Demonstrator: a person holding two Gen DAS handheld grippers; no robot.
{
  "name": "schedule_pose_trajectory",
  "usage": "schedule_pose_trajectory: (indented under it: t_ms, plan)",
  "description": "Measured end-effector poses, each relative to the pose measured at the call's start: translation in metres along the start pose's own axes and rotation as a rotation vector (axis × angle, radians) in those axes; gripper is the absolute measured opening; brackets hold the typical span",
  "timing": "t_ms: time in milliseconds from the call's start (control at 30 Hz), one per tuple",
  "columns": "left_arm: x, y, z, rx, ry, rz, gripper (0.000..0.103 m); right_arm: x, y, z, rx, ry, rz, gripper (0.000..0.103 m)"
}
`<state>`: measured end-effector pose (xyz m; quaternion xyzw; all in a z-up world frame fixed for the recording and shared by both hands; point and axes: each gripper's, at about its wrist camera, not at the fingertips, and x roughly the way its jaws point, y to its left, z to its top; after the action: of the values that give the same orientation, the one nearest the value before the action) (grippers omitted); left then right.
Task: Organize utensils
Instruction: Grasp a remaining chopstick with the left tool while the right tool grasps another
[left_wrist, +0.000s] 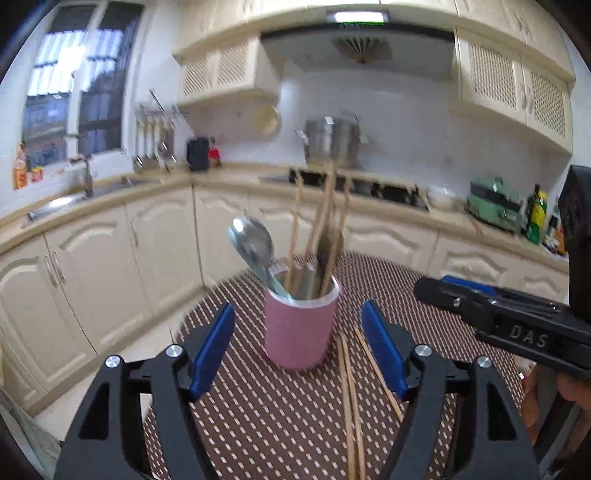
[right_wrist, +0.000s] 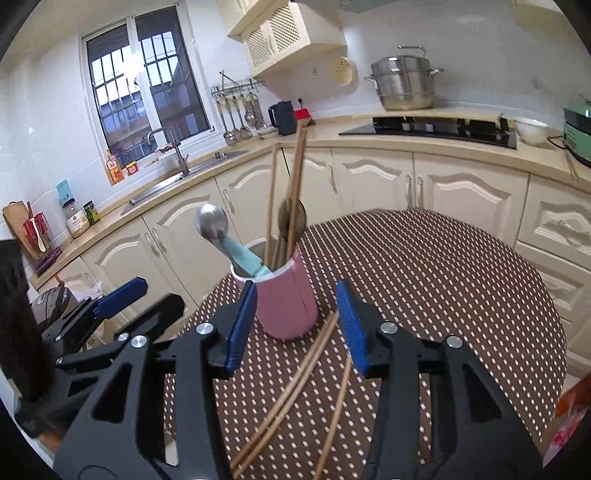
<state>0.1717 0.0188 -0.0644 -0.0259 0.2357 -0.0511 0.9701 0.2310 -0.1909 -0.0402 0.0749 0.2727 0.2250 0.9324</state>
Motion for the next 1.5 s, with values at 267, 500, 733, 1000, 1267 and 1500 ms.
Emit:
schedule_pose_trajectory:
  t_ms: [267, 500, 733, 1000, 1267, 1500]
  plan:
    - [0.060, -0.007, -0.026, 0.031, 0.422, -0.085, 0.070, -0.003, -0.032, -0.027, 0.065, 0.080, -0.027, 0.046]
    - [0.102, -0.008, -0.057, 0.026, 0.616, -0.093, 0.070, 0.004, -0.051, -0.051, 0.097, 0.143, -0.036, 0.048]
    - [0.117, -0.010, -0.066, 0.049, 0.643, -0.052, 0.070, 0.008, -0.061, -0.069, 0.123, 0.175, -0.037, 0.050]
    - [0.125, -0.013, -0.060, 0.063, 0.647, -0.035, 0.070, 0.018, -0.064, -0.074, 0.135, 0.196, -0.029, 0.051]
    - [0.152, -0.037, -0.053, 0.136, 0.677, 0.004, 0.070, 0.029, -0.070, -0.071, 0.144, 0.220, -0.032, 0.051]
    - [0.172, -0.058, -0.044, 0.159, 0.676, -0.036, 0.037, 0.045, -0.081, -0.063, 0.152, 0.273, -0.047, 0.052]
